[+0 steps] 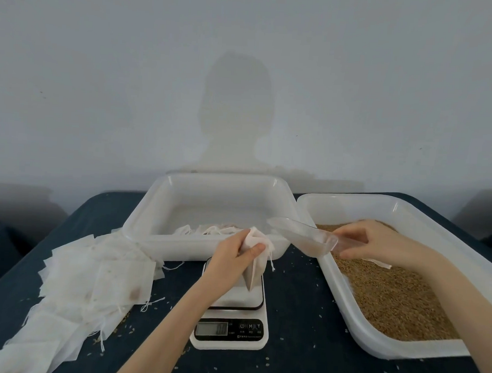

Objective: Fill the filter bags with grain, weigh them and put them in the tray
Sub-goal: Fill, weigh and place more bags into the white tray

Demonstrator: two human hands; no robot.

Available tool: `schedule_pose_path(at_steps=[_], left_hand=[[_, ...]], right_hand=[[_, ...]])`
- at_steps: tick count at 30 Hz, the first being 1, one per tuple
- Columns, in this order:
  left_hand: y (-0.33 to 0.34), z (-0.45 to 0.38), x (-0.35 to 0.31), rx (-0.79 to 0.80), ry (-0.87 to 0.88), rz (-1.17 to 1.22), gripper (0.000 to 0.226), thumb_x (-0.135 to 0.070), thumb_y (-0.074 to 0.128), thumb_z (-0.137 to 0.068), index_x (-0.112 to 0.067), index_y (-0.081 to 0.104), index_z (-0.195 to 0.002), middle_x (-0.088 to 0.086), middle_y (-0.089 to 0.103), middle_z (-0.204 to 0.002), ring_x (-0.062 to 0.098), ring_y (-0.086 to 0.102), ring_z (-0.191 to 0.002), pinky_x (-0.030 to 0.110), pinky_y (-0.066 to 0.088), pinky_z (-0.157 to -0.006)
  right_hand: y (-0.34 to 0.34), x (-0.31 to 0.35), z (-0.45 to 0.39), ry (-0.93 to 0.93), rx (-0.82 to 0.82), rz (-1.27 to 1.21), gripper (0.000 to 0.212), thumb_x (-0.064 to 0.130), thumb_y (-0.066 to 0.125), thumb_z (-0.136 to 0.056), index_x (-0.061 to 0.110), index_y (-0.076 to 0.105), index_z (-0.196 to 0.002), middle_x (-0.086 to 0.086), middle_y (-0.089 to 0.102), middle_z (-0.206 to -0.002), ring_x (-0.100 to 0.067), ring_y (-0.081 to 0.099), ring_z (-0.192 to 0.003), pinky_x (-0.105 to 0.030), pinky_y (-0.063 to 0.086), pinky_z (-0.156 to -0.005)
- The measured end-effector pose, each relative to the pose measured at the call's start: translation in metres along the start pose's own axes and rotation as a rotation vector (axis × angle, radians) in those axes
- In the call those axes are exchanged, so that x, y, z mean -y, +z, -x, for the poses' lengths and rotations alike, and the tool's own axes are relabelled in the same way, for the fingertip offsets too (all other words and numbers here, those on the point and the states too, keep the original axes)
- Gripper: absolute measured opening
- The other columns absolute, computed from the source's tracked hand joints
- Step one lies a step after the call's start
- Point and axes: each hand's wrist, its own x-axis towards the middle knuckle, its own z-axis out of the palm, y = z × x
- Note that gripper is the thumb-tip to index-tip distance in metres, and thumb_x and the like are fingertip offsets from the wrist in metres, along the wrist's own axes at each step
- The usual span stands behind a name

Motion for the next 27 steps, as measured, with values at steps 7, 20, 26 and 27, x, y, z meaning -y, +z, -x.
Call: schedule_pose_path(at_steps=[7,20,26,27], left_hand=[[-0.003,-0.018,0.011,-0.056,-0.064,-0.001,0.02,-0.025,0.06,-0.092,-0.005,0.058,-0.089,0.0,0.053,-0.075,0.009,0.044,-0.067,0.021,0.034,-0.063],[-0.035,0.012,0.064,0.091,-0.145,-0.264,0.033,-0.018,0.071,-0.078,-0.039,0.055,-0.099,-0.02,0.062,-0.103,-0.006,0.055,-0.097,0.006,0.038,-0.077],[-0.067,0.03,0.073,0.14,-0.123,-0.268,0.058,-0.02,0.076,-0.078,-0.046,0.043,-0.118,-0.027,0.051,-0.123,-0.021,0.041,-0.111,-0.005,0.03,-0.085],[-0.072,0.034,0.074,0.127,-0.117,-0.263,0.055,-0.021,0.075,-0.079,-0.046,0.044,-0.117,-0.028,0.051,-0.122,-0.022,0.042,-0.111,-0.004,0.031,-0.086]], right_hand=[[-0.011,-0.044,0.027,0.139,-0.167,-0.016,0.033,0.016,0.075,-0.08,0.03,0.068,-0.109,0.015,0.072,-0.105,-0.005,0.067,-0.098,-0.034,0.049,-0.096],[0.008,-0.101,0.033,0.542,-0.013,0.331,0.021,0.018,0.076,-0.079,0.025,0.06,-0.092,0.005,0.065,-0.098,-0.009,0.062,-0.089,-0.027,0.051,-0.082],[0.017,-0.089,0.027,0.561,0.066,0.545,0.026,0.036,0.077,-0.077,0.031,0.059,-0.094,0.012,0.06,-0.099,-0.002,0.057,-0.091,-0.017,0.049,-0.077],[0.017,-0.086,0.026,0.564,0.061,0.576,0.025,0.04,0.075,-0.078,0.03,0.062,-0.096,0.011,0.062,-0.099,-0.002,0.058,-0.091,-0.019,0.05,-0.08]])
